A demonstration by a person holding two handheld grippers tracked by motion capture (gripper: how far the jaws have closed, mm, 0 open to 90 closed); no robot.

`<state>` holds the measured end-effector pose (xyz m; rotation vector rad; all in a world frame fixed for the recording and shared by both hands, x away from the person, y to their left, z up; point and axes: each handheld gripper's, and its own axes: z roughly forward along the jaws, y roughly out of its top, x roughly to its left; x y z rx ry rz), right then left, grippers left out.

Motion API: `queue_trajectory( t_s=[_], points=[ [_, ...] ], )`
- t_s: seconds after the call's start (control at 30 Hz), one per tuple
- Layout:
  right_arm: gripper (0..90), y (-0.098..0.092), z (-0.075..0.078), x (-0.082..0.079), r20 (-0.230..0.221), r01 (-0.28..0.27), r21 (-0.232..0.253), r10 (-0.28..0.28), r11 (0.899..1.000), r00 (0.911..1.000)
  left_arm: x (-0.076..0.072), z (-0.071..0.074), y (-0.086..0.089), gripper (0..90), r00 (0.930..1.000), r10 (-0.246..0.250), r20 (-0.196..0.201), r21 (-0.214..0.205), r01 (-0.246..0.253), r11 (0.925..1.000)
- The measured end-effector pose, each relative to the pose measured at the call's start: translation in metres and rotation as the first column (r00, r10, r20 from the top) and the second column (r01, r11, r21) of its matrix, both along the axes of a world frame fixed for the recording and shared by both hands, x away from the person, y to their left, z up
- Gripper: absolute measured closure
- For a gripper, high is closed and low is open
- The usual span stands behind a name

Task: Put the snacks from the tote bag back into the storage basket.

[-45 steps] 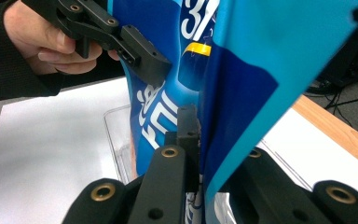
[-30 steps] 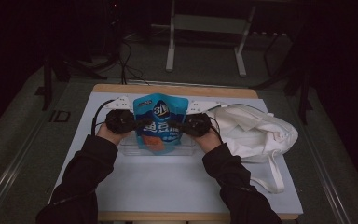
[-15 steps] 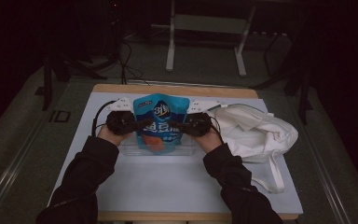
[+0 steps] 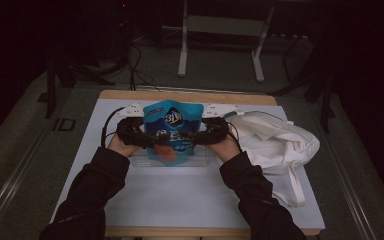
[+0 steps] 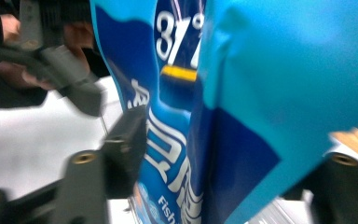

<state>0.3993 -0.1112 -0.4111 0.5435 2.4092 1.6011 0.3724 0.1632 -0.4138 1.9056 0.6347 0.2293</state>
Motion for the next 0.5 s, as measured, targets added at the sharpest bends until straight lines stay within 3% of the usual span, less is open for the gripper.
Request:
queue_trajectory(
  t_s=[0.07,0.1,0.17,0.37,0.5],
  points=[
    [19.1,-0.002,0.000,0.000,0.004,0.004,0.020,-0.004,1.000,1.0000,-0.002,0.000,-0.001,13.0,1.0000,0.002,0.006,0.004,-0.002,1.0000],
    [16.1,-0.004,0.001,0.001,0.014,-0.002,0.025,0.002,1.000,0.9999,-0.002,0.000,-0.002,8.5,1.0000,0.006,0.007,0.008,-0.006,0.9999],
    [14.6,-0.007,0.002,0.001,0.029,0.003,0.038,-0.005,0.999,0.9996,-0.004,0.000,-0.003,1.0,1.0000,-0.009,0.001,0.007,0.009,0.9999],
    [14.2,-0.015,0.005,0.000,0.026,0.016,0.012,-0.017,1.000,0.9995,-0.012,0.002,-0.001,1.0,0.9976,0.066,0.021,0.001,-0.066,0.9978],
    [14.3,-0.019,0.009,-0.003,0.031,0.035,-0.016,-0.035,0.999,0.9989,-0.019,0.004,-0.001,1.1,0.9974,0.063,0.035,0.012,-0.063,0.9979]
  ],
)
